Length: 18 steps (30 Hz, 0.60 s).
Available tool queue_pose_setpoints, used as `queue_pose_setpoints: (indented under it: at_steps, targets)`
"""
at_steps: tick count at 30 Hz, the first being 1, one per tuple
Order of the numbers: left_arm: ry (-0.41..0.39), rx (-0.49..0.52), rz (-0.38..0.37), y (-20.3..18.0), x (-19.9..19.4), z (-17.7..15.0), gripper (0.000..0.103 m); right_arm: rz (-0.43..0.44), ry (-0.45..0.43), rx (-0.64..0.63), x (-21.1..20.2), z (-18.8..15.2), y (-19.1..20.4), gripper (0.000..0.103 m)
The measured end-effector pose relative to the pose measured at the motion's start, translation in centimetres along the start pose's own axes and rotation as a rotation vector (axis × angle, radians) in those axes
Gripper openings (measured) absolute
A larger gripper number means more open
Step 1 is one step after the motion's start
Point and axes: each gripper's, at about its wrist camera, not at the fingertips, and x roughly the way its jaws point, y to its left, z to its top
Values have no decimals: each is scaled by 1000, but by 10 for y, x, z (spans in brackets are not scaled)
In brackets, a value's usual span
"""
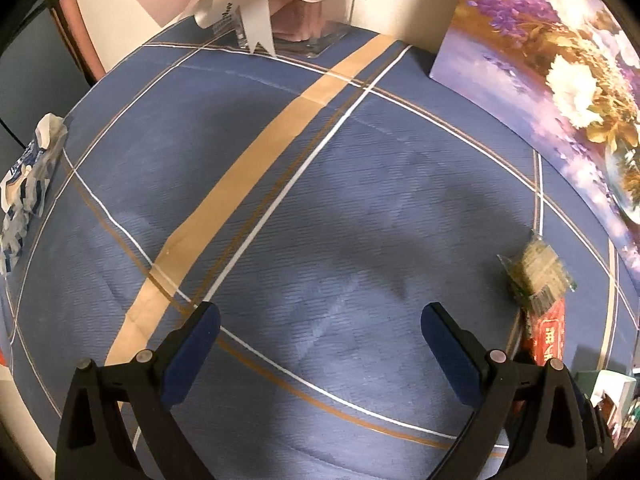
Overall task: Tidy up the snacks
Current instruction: 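Lower right gripper over the red rectangular cake packet and close on it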
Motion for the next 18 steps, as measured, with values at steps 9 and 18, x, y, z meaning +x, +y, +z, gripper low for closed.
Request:
queue_pose_setpoints:
  at_steps: [9,18]
  targets:
    - [-8,-4,-15,-4,-2,-1,100,96,-2,-38,-15,-7,-9,49]
    - [-29,-28,-23,4,-8,3,100,168,-2,-111,-21,-4,14,48]
